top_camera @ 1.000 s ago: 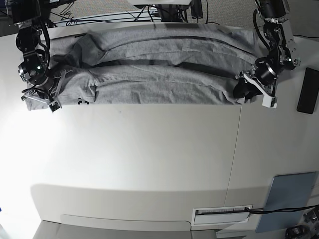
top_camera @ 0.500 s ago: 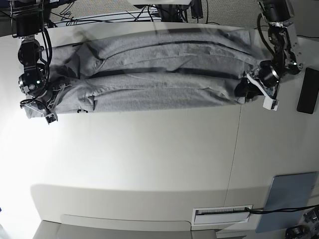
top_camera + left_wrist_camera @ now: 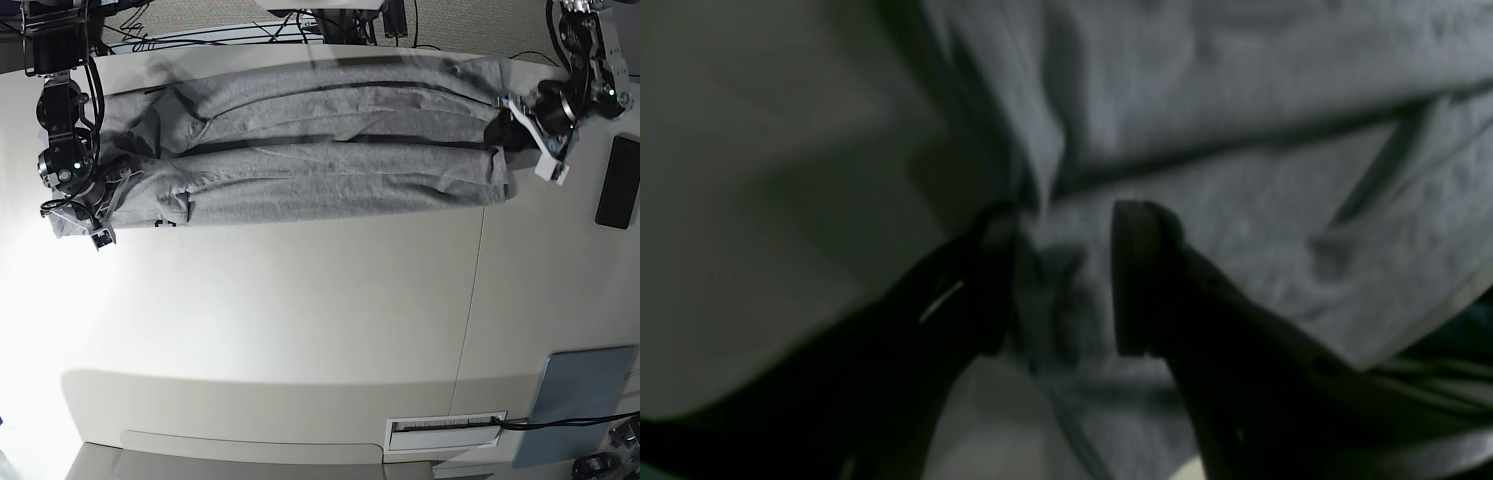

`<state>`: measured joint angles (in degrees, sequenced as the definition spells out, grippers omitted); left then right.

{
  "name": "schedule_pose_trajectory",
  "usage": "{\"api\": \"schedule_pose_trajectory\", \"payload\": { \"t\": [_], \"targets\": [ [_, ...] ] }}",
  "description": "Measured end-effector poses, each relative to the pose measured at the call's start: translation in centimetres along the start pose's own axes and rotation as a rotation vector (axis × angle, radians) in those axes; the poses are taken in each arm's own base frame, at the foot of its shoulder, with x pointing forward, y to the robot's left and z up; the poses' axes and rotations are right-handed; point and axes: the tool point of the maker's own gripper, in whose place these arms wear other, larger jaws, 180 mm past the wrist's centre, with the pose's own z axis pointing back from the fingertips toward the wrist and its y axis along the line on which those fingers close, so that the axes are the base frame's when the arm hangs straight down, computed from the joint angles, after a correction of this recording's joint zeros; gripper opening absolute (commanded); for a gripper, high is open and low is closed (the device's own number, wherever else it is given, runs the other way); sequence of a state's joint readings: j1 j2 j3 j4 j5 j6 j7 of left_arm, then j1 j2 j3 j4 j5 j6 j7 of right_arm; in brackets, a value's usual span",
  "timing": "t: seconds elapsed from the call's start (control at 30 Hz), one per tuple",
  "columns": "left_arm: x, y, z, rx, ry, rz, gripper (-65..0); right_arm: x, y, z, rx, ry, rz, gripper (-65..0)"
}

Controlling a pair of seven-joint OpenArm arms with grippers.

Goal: Fold the T-shirt properly
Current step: 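Hold the strip ends with both grippers and pull them taut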

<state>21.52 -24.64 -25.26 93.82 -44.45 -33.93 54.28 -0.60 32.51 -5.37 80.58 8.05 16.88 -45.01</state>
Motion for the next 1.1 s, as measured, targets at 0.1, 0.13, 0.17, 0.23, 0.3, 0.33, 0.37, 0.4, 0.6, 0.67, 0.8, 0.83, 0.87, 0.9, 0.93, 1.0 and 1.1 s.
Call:
{"api": "schedule_pose_trajectory", "payload": {
  "t": [0.1,0.13,0.17,0.23,0.3,0.33,0.37,0.4,0.6,0.67,0.8,0.83,0.87,0.9,0.93,1.0,1.1],
  "targets": [
    [0.0,-0.1,0.0,-0.001,0.001,-0.002,-39.9,0.0,0.0,0.0,0.0,0.003,0.0,-64.8],
    [0.2,-0.1,0.0,-0.002,-0.005,-0.004,-39.8,0.0,0.0,0.0,0.0,0.003,0.0,-64.8],
    [0.5,-0.1,0.0,-0.002,-0.013,-0.006,-39.8,0.0,0.0,0.0,0.0,0.003,0.0,-64.8],
    [0.6,-0.1,0.0,-0.002,-0.018,-0.006,-39.3,-0.1,0.0,0.0,0.0,0.003,0.0,-64.8],
    [0.7,0.1,0.3,0.007,-0.018,-0.008,-37.3,-0.1,0.0,0.0,0.0,0.003,0.0,-64.8],
    [0.8,0.5,0.7,0.019,-0.021,-0.008,-36.8,-0.1,0.0,0.0,0.0,0.003,0.0,-64.8],
    [1.0,1.0,1.2,0.037,-0.026,-0.005,-36.6,0.0,0.0,0.0,0.0,0.003,0.0,-64.8],
    [1.3,1.7,1.7,0.058,-0.039,0.001,-36.6,0.0,0.0,0.0,0.0,0.003,0.0,-64.8],
    [0.6,2.1,3.7,0.033,-0.059,0.062,-36.6,-0.1,0.0,0.0,0.0,0.003,0.0,-64.8],
    [-0.4,1.9,3.7,0.03,-0.037,0.074,-36.6,-0.1,0.0,0.0,0.0,0.004,0.0,-64.8],
    [-0.5,1.7,3.6,0.033,-0.067,0.082,-36.6,-0.1,0.0,0.0,0.0,0.006,0.0,-64.8],
    [-0.4,2.1,3.5,0.058,-0.074,0.087,-36.6,-0.1,0.0,0.0,0.0,0.006,0.0,-64.8],
    [-0.5,2.3,3.4,0.077,-0.07,0.091,-36.6,-0.1,0.0,0.0,0.0,0.006,-0.001,-64.8],
    [-0.7,2.3,3.3,0.083,-0.067,0.09,-36.6,-0.1,0.0,0.0,-0.001,0.008,-0.001,-64.8],
    [-0.7,2.2,3.2,0.078,-0.069,0.095,-36.6,-0.1,0.0,0.0,-0.001,0.012,-0.001,-64.8],
    [-1.1,1.7,2.9,0.069,-0.07,0.11,-36.6,-0.1,0.0,0.0,0.0,0.011,-0.001,-64.8],
    [-1.2,1.4,2.6,0.061,-0.075,0.122,-36.6,-0.1,0.0,0.0,0.0,0.011,-0.001,-64.8]
  ]
}}
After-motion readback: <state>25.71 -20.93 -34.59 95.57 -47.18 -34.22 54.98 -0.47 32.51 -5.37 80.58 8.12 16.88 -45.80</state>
